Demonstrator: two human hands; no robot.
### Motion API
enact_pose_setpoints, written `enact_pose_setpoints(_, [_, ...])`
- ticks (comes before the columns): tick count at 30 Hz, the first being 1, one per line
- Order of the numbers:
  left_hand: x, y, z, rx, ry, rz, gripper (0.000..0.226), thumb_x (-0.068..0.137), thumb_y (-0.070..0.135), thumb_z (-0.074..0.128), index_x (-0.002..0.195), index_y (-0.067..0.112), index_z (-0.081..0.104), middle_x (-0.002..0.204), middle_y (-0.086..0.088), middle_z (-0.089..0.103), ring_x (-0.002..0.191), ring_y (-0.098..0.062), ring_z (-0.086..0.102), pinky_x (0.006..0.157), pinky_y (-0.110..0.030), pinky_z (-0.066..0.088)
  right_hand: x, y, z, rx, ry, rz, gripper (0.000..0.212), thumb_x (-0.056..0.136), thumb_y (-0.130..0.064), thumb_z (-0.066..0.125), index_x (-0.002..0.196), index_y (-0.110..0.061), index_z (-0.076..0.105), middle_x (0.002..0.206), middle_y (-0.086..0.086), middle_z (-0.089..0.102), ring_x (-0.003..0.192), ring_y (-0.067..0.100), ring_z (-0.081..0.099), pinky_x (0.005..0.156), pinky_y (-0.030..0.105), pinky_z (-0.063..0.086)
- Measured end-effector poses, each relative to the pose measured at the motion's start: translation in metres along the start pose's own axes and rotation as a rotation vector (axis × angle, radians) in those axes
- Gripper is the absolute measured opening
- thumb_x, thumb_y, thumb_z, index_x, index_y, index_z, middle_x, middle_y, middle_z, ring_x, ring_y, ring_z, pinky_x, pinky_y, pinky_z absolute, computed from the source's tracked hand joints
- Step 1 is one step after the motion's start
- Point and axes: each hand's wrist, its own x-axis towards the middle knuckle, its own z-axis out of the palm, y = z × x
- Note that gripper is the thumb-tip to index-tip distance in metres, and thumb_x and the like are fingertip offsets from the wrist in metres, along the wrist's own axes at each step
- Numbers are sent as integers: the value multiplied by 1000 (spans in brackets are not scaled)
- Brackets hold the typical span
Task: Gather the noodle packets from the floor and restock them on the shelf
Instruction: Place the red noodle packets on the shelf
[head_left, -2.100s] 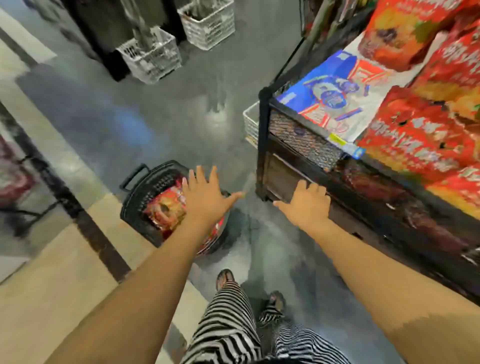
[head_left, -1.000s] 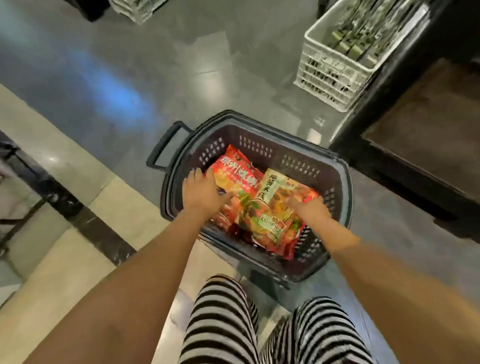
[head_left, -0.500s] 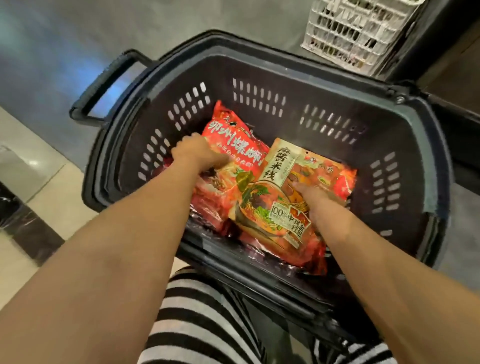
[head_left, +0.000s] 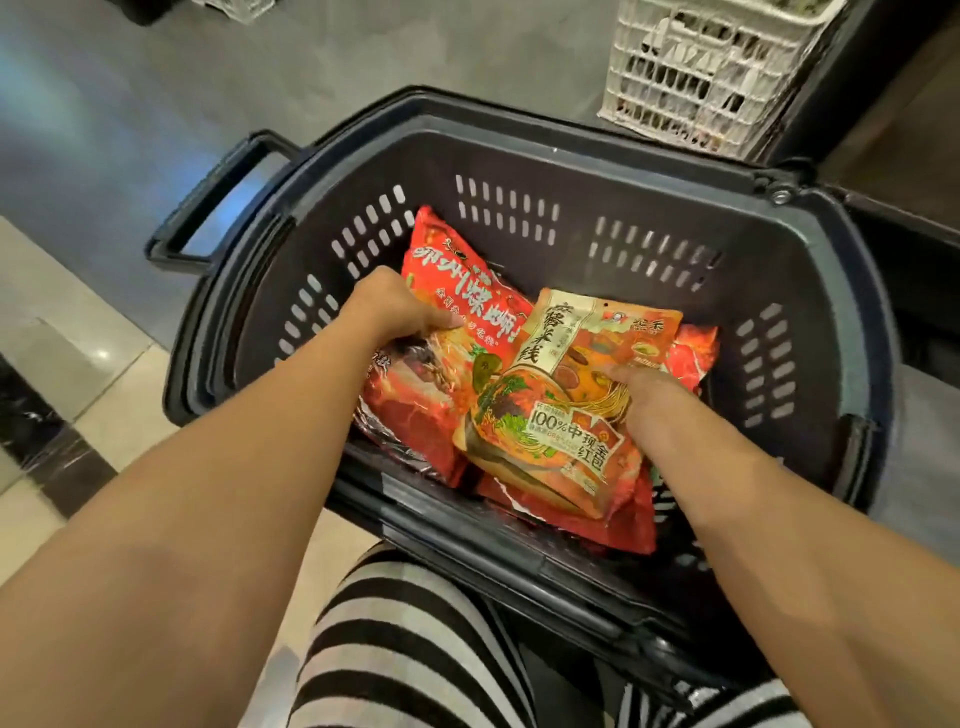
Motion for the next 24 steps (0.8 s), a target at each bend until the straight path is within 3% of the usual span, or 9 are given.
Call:
enact_pose_setpoints(2, [-17, 4, -10, 23, 54, 4, 60, 53, 54, 92, 75, 9, 59, 76, -3, 66, 74, -19, 63, 65, -33, 51, -26, -5, -5, 124, 37, 40, 64, 66, -25, 89, 122, -13, 60, 110, 13, 72, 81, 25, 72, 46, 36, 53])
enact_pose_setpoints(4, [-39, 11, -27, 4, 107, 21, 60, 52, 57, 91, 66, 12, 54, 71, -3, 64, 66, -19, 60, 61, -34, 48, -59, -10, -15, 200, 40, 50, 78, 56, -23, 95, 123, -11, 56, 105, 13, 72, 82, 30, 73, 48, 50, 56])
enact_pose_setpoints(7, [-81, 27, -60, -96, 160, 58, 54, 55, 56, 90, 63, 17, 54, 67, 2, 64, 63, -15, 61, 59, -31, 51, -126, -32, -40, 199, 71, 45, 101, 45, -19, 97, 131, -5, 47, 116, 9, 65, 99, 30, 67, 81, 52, 57])
enact_pose_setpoints(9, [-112, 41, -85, -193, 181, 56, 55, 50, 60, 90, 59, 16, 58, 63, -1, 67, 61, -18, 66, 59, -38, 58, -161, -52, -64, 186, 74, -12, 89, 55, -17, 94, 130, -3, 48, 117, 5, 62, 103, 28, 65, 86, 44, 55])
enact_pose_setpoints(11, [-142, 57, -106, -259, 184, 52, 53, 49, 60, 90, 63, 16, 65, 66, -2, 71, 65, -21, 71, 65, -45, 61, -193, -70, -85, 191, 110, -15, 81, 57, -21, 94, 125, -3, 53, 121, 10, 65, 101, 31, 66, 89, 46, 55])
enact_pose_setpoints(13, [-173, 74, -121, -271, 178, 64, 46, 55, 54, 91, 62, 19, 63, 66, -1, 69, 65, -21, 70, 67, -43, 61, -227, -86, -103, 149, 145, -39, 70, 68, -26, 89, 123, -7, 50, 128, 12, 60, 112, 33, 61, 98, 44, 50])
enact_pose_setpoints(15, [-203, 92, -135, -277, 160, 59, 43, 58, 52, 90, 62, 19, 62, 66, 0, 68, 65, -21, 70, 64, -38, 59, -260, -99, -116, 150, 169, -38, 81, 68, -31, 89, 132, -6, 45, 131, 12, 58, 117, 32, 58, 103, 45, 47])
enact_pose_setpoints(20, [-277, 144, -184, -318, 113, 74, 35, 63, 45, 89, 70, 26, 61, 71, 12, 64, 65, -5, 63, 57, -22, 48, -358, -136, -157, 166, 144, -51, 75, 59, -23, 94, 122, -6, 57, 112, 9, 68, 98, 29, 66, 87, 45, 56])
enact_pose_setpoints(24, [-334, 192, -226, -362, 88, 51, 45, 58, 51, 90, 78, 17, 68, 81, 1, 73, 74, -19, 71, 72, -38, 59, -436, -175, -210, 171, 129, -72, 71, 59, -22, 94, 119, -7, 58, 111, 9, 68, 95, 28, 67, 81, 44, 56])
